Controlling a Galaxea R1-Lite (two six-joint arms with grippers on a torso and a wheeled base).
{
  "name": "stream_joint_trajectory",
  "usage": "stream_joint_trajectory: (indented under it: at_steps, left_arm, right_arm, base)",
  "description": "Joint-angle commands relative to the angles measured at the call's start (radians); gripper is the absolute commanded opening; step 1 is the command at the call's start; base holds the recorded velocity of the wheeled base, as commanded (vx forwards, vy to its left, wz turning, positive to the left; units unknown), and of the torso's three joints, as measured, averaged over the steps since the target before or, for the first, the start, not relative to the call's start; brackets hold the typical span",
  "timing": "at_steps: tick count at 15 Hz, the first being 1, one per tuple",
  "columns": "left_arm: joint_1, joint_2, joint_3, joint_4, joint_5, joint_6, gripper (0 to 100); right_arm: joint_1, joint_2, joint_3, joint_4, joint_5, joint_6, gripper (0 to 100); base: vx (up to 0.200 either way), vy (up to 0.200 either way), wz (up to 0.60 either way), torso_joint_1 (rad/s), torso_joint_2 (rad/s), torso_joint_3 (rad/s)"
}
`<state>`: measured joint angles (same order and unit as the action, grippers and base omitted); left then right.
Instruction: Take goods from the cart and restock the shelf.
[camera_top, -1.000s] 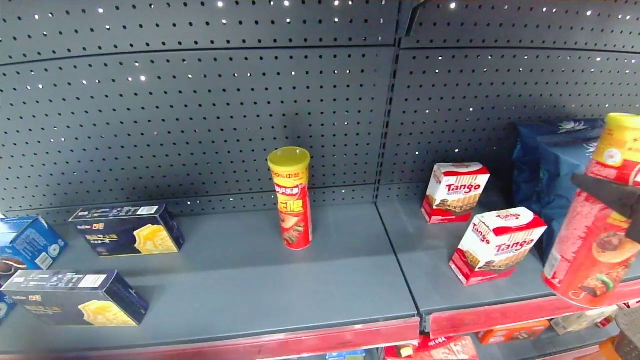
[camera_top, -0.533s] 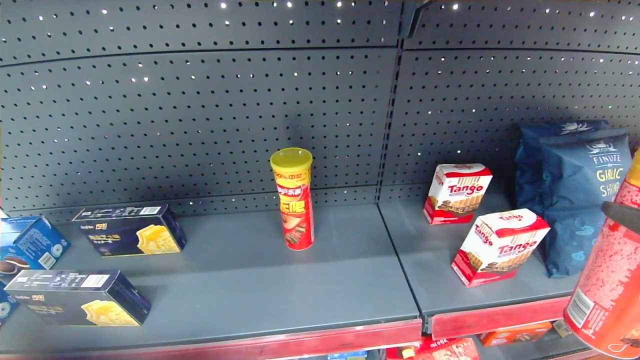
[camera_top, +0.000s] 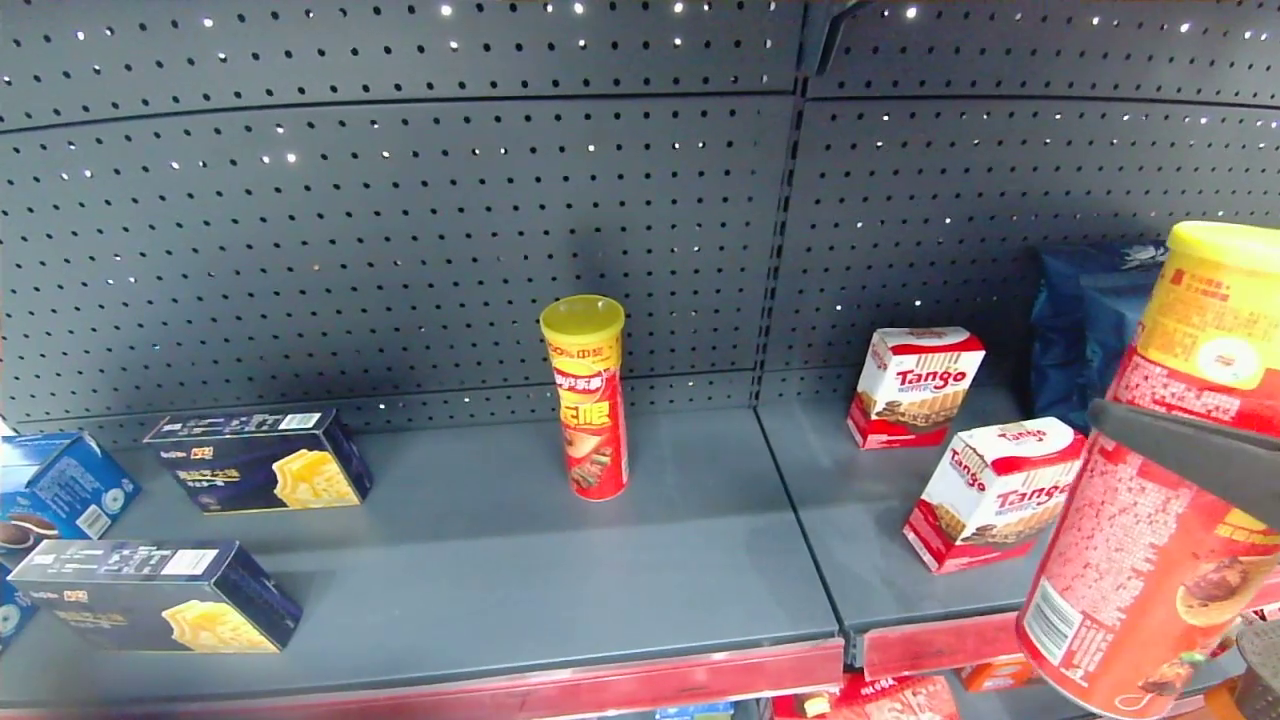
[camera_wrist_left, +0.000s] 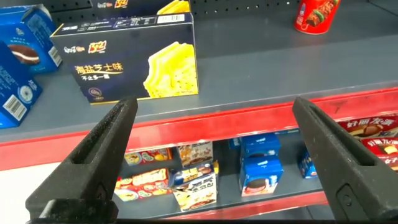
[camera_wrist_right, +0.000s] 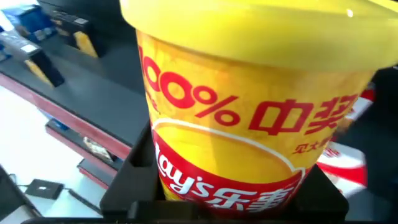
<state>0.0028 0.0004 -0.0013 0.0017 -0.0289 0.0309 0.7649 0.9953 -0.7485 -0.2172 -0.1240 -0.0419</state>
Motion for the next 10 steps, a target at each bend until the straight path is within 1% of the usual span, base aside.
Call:
stream_joint_trajectory:
  at_steps: [1, 2, 4, 7, 9, 10]
  left_arm:
    - [0.0, 0.0, 0.0, 0.0, 0.0, 0.0, 100]
    - [0.0, 0.0, 0.0, 0.0, 0.0, 0.0, 100]
    - [0.0, 0.0, 0.001, 0.0, 0.0, 0.0, 100]
    - [0.0, 0.0, 0.0, 0.0, 0.0, 0.0, 100]
    - [0.0, 0.0, 0.0, 0.0, 0.0, 0.0, 100]
    - [0.0, 0.0, 0.0, 0.0, 0.0, 0.001, 100]
  right_arm:
    - [0.005, 0.032, 0.077, -0.094, 0.096, -0.006, 0]
    - [0.005, 0.034, 0.104, -0.131, 0.132, -0.007, 0]
    - [0.014, 0.034, 0.129, -0.137, 0.136, -0.009, 0]
    - [0.05, 0.088, 0.115, -0.14, 0.119, -0.019, 0]
    - [0.056, 0.123, 0.103, -0.143, 0.112, -0.021, 0]
    - [0.054, 0.124, 0.104, -0.143, 0.089, -0.021, 0]
  base:
    - [0.0, 0.0, 0.0, 0.0, 0.0, 0.0]
    - [0.0, 0.0, 0.0, 0.0, 0.0, 0.0]
    - [0.0, 0.0, 0.0, 0.0, 0.0, 0.0]
    - [0.0, 0.0, 0.0, 0.0, 0.0, 0.0]
    - [0.0, 0.0, 0.0, 0.0, 0.0, 0.0]
    - [0.0, 0.0, 0.0, 0.0, 0.0, 0.0]
